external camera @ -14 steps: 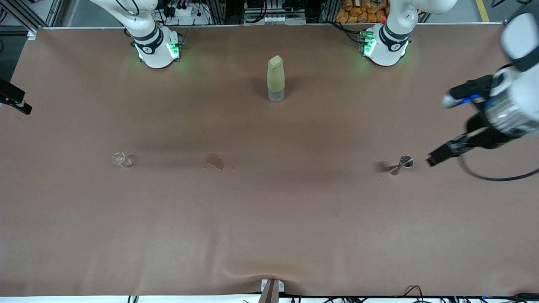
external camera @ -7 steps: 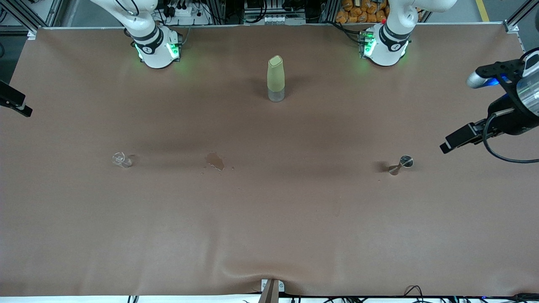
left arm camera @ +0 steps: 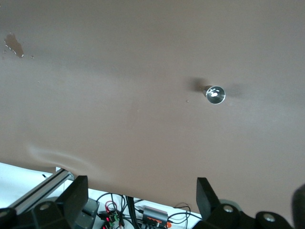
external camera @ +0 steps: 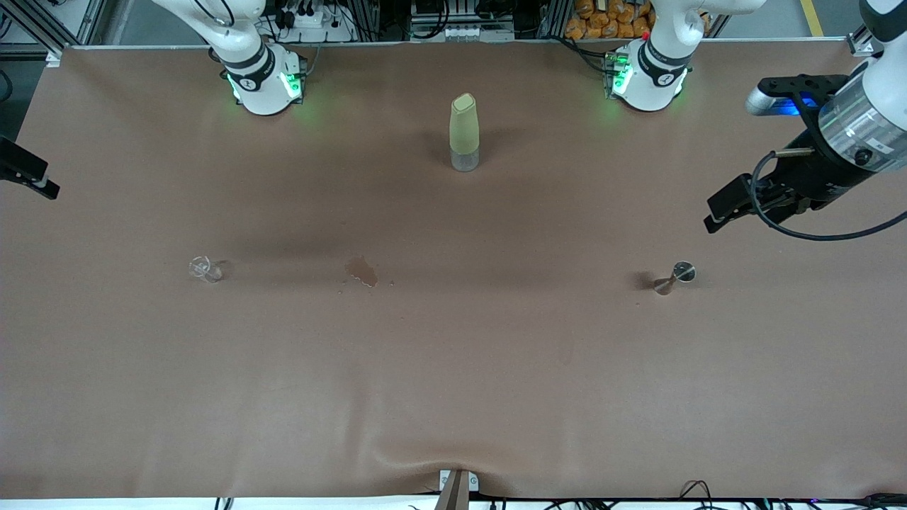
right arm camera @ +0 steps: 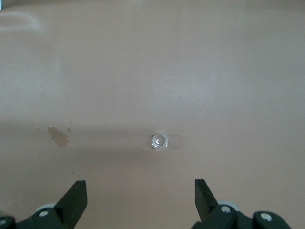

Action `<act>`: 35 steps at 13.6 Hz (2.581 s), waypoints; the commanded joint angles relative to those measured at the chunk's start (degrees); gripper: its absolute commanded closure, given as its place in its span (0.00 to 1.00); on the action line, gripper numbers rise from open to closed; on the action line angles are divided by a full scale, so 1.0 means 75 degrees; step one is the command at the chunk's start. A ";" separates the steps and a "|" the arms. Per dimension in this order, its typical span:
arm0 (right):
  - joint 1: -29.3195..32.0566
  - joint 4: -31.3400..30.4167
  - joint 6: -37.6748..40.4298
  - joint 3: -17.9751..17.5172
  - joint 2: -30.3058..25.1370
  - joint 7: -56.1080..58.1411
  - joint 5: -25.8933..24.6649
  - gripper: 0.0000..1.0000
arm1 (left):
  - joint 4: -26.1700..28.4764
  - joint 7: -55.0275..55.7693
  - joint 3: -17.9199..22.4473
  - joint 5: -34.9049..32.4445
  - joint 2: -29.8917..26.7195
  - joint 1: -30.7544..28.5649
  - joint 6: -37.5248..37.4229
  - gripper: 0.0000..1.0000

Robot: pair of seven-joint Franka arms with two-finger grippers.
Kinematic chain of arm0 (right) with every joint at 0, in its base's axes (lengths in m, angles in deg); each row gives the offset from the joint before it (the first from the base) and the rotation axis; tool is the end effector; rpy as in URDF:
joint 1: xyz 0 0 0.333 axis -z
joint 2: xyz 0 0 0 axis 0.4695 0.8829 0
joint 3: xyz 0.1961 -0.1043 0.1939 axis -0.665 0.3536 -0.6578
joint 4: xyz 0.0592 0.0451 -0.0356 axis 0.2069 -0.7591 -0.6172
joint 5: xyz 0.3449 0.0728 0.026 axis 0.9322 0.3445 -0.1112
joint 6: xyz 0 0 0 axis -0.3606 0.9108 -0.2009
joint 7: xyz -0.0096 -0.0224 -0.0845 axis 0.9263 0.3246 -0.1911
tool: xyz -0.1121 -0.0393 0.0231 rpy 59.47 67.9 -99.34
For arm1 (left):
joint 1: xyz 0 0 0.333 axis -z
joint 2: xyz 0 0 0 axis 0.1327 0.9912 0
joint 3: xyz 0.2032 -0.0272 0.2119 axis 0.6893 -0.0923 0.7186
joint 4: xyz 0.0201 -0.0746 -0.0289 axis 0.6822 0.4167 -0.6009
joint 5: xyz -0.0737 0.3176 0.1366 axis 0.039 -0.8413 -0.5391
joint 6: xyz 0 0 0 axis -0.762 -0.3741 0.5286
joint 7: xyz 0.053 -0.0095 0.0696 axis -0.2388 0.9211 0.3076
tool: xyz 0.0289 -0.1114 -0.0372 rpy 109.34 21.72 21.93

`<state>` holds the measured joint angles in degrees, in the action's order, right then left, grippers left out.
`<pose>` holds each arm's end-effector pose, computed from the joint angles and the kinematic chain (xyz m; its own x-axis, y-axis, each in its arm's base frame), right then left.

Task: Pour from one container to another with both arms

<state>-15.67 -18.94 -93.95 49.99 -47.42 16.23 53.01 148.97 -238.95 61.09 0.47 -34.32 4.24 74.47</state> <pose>0.5183 -0.0606 0.6220 0.9967 0.0264 0.0769 0.0297 -0.9987 -0.0423 0.5571 -0.1197 0.6134 -0.9820 -0.1704 -0.0812 -0.1562 0.9751 -0.1572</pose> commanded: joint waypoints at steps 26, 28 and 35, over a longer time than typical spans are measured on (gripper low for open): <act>0.0137 -0.0054 0.0552 -0.0054 0.0076 -0.0348 -0.0300 0.00 | 0.0177 1.0332 -0.0270 -0.0631 0.0283 -0.1020 0.0255 0.00; 0.0137 -0.0042 0.0540 -0.0042 0.0076 -0.0337 -0.0300 0.00 | 0.0177 1.1204 -0.0270 -0.0678 0.0271 -0.1032 0.0256 0.00; 0.0148 -0.0054 0.0540 -0.0042 0.0076 -0.0325 -0.0288 0.00 | 0.0177 1.4837 -0.0270 -0.0948 0.0271 -0.1043 0.0256 0.00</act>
<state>-15.37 -19.10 -89.71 50.27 -46.62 14.53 50.78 150.30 -133.70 59.36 -5.40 -31.98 -3.32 76.03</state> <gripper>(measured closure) 0.000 0.000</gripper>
